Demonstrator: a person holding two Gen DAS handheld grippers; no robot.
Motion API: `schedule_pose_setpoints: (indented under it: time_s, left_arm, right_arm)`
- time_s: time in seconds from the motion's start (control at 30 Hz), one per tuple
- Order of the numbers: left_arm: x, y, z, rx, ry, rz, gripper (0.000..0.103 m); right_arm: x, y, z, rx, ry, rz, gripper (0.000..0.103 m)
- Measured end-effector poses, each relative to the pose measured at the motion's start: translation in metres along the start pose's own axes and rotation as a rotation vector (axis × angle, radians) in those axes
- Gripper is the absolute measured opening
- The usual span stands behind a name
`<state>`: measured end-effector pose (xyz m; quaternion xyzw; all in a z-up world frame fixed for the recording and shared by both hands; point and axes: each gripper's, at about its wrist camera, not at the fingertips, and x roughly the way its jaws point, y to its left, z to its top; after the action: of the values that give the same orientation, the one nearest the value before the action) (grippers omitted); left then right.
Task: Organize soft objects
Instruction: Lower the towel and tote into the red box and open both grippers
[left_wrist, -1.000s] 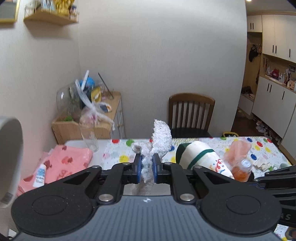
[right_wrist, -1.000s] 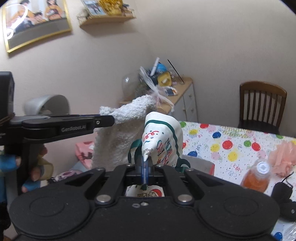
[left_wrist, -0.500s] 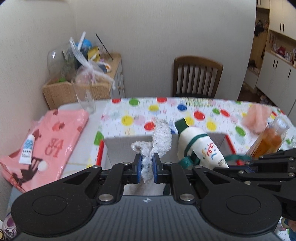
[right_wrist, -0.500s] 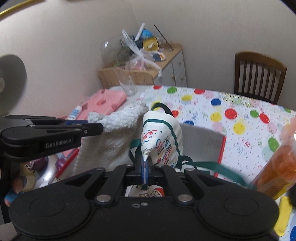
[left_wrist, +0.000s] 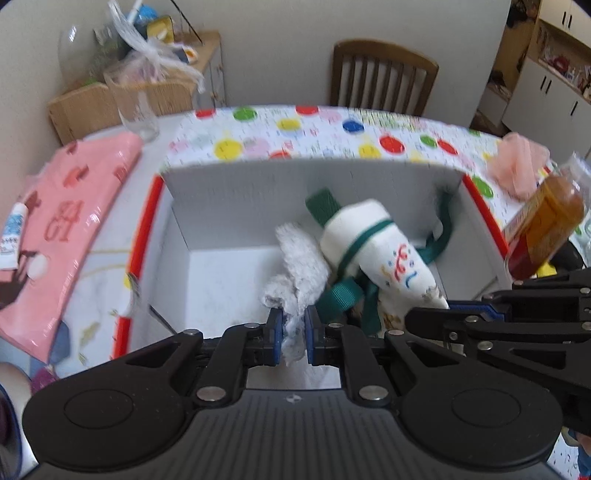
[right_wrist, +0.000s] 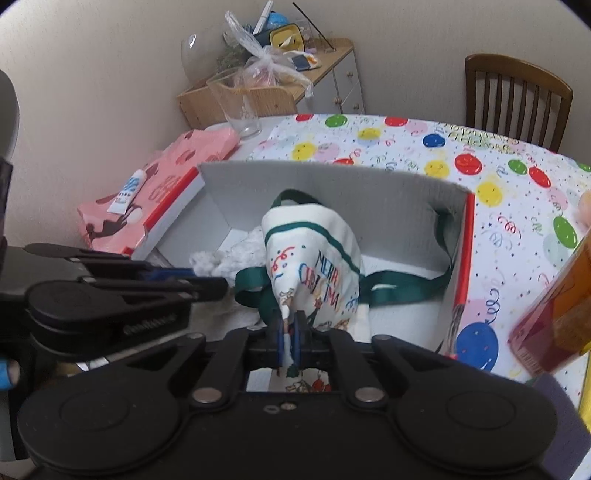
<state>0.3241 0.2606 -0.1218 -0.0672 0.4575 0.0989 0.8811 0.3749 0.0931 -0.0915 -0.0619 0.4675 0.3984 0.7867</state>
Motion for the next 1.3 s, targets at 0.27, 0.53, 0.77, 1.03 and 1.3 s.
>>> schedule_pose_setpoints:
  time_s: [0.27,0.53,0.77,1.03,1.3]
  left_arm:
    - [0.018,-0.001,-0.013,-0.015,0.083,-0.035,0.012]
    - [0.020,0.002,-0.018,-0.038,0.106,-0.059,0.013]
    - [0.007,0.001,-0.020,-0.018,0.076,-0.047,0.013]
    - [-0.014,-0.003,-0.023,-0.002,0.028,-0.072,0.068]
    - [-0.049,-0.018,-0.029,0.052,-0.071,-0.063,0.080]
  right_arm:
    - [0.004,-0.005,-0.002,0.041,0.039,-0.003,0.019]
    - [-0.007,-0.003,-0.008,0.032,0.031,-0.026,0.029]
    - [-0.031,-0.004,-0.014,0.047,-0.019,-0.044,0.036]
    - [-0.063,-0.006,-0.022,0.049,-0.094,-0.073,0.050]
    - [-0.110,-0.010,-0.040,0.055,-0.181,-0.089,0.063]
